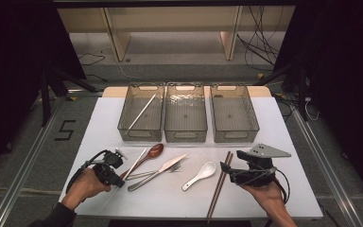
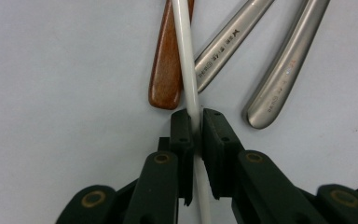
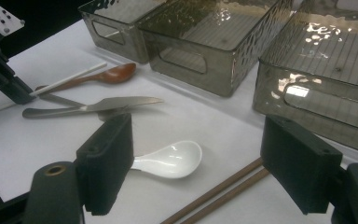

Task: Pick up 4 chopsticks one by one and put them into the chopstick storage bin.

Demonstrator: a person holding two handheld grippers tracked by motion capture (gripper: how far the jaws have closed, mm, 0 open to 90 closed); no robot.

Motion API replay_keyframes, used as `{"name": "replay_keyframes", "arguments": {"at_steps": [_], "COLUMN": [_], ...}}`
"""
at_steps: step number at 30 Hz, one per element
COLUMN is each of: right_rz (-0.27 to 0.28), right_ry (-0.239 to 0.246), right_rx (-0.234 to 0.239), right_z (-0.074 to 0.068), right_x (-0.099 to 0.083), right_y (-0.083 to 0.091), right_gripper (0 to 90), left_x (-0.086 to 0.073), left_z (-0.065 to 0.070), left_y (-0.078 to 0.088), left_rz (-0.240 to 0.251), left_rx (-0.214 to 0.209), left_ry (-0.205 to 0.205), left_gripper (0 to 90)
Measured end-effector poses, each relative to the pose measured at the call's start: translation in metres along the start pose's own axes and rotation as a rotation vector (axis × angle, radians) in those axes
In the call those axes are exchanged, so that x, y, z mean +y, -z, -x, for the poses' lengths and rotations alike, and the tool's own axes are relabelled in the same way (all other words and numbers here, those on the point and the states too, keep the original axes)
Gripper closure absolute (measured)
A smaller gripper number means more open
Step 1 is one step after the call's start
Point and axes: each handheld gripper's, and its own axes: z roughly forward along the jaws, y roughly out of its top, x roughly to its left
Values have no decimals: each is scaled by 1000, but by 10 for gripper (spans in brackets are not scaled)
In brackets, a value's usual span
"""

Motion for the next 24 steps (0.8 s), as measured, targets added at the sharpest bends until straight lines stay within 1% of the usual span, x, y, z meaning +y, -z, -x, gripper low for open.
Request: {"name": "replay_keyframes", "arguments": {"at_steps": [2,3,6,8,9,13,17,18,21,24], "right_rz": [0,0,1,1,1,1,2,2,2,2], "right_ry": [0,0,0,0,0,-1,0,0,1,0], "right_rx": [0,0,0,0,0,1,0,-1,-1,-1], "right_z": [0,0,0,0,0,0,0,0,0,1], "right_x": [0,0,0,0,0,0,0,0,0,0], "right_y": [0,0,0,0,0,0,0,0,0,0], "right_gripper": [263,263,263,263,263,263,263,263,263,263], "left_x": [0,0,0,0,0,0,1,1,2,3], "left_z": [0,1,4,5,5,5,6,5,5,4], "left_y": [1,1,1,2,3,9,17,20,26,30], "left_rz": [7,8,2,6,10,38,87,89,129,150], "left_rx": [-11,-11,-2,11,10,10,5,1,-7,-7], "left_ry": [-2,-12,-28,-35,-39,-50,-45,-51,-51,-50], "left_gripper": [837,844,847,849,849,850,850,850,850,850]}}
